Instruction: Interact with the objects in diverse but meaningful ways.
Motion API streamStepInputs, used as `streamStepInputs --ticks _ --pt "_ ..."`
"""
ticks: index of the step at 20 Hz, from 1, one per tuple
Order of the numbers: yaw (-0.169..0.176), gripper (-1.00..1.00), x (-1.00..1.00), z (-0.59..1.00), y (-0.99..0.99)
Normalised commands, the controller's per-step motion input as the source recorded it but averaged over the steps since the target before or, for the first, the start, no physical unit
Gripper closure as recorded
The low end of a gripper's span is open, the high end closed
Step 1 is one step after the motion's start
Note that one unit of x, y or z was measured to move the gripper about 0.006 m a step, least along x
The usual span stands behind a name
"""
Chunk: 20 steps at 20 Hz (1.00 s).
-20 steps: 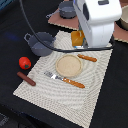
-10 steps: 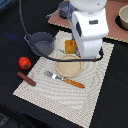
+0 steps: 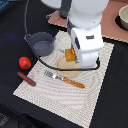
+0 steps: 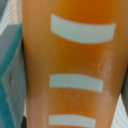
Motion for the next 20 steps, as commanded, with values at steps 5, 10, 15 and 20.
streamStepInputs --ticks 5,10,15,20 --pt "0.015 1.0 -0.42 -0.39 0.01" --pt "0.009 1.0 -0.49 -0.3 0.09" --pt "0.017 1.0 -0.44 -0.21 0.18" --pt "0.027 -1.0 -0.5 -0.21 0.25"
